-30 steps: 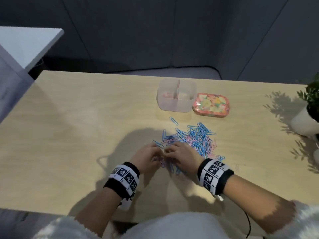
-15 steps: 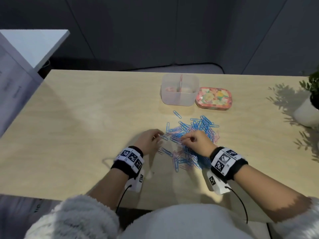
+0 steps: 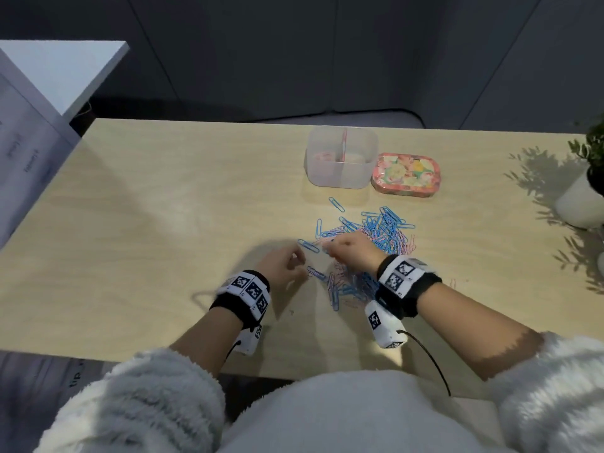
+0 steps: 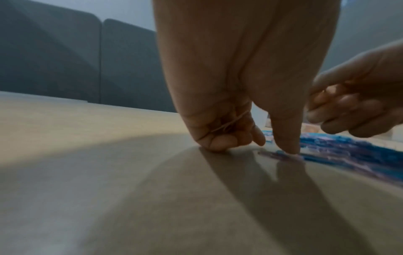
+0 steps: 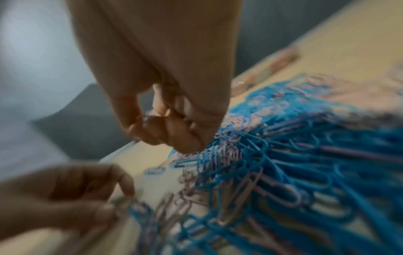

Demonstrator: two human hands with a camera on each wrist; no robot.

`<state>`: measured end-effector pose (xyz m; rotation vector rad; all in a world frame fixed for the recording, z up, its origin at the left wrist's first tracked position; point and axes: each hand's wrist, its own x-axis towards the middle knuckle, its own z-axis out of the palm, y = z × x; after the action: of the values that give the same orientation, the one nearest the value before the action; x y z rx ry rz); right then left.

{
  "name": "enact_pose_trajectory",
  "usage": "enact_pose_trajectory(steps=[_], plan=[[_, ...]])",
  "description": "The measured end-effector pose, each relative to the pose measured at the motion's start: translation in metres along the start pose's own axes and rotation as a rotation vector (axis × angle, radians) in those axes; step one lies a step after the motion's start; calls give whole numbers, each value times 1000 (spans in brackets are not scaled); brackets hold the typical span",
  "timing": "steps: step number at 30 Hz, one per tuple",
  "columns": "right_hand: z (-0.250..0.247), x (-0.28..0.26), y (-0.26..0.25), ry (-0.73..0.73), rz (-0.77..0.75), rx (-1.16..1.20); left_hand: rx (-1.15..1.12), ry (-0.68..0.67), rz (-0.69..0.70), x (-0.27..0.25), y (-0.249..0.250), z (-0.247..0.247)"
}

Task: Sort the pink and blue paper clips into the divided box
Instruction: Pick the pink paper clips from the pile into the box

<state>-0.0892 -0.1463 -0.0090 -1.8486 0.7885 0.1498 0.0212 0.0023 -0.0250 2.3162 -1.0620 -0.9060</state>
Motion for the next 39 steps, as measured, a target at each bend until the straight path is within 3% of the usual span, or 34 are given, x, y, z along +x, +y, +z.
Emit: enact_pose_trajectory(steps=[2, 5, 11, 13, 18, 22, 26, 29, 31, 35, 37, 39], plan=[[14, 1, 6, -35, -79, -422, 16, -4, 7, 1, 0, 2], [29, -2, 12, -11, -101, -665, 99, -23, 48, 2, -1, 2], [22, 4, 10, -31, -109, -509, 208, -9, 100, 0, -2, -1], [11, 8, 12, 28, -109, -461, 245, -10, 123, 0, -1, -1], [-16, 10, 9, 190, -37, -73, 276, -5, 131, 1, -2, 3], [-28, 3, 9, 69, 211, 525, 364, -3, 135, 4, -1, 7], [-26, -2, 9, 15, 243, 761, 406, -25, 108, 4, 1, 9], [-23, -2, 8, -27, 287, 878, 241, -28, 82, 2, 3, 6], [-19, 2, 12, -17, 232, 679, 24, -55, 22, 5, 5, 1], [-6, 2, 18, 60, -26, -337, -367, -126, -165, 11, 14, -5], [-1, -3, 19, 106, -68, -603, -504, -99, -247, 15, 21, -4], [3, -6, 18, 145, -107, -697, -621, -124, -357, 17, 30, -1]])
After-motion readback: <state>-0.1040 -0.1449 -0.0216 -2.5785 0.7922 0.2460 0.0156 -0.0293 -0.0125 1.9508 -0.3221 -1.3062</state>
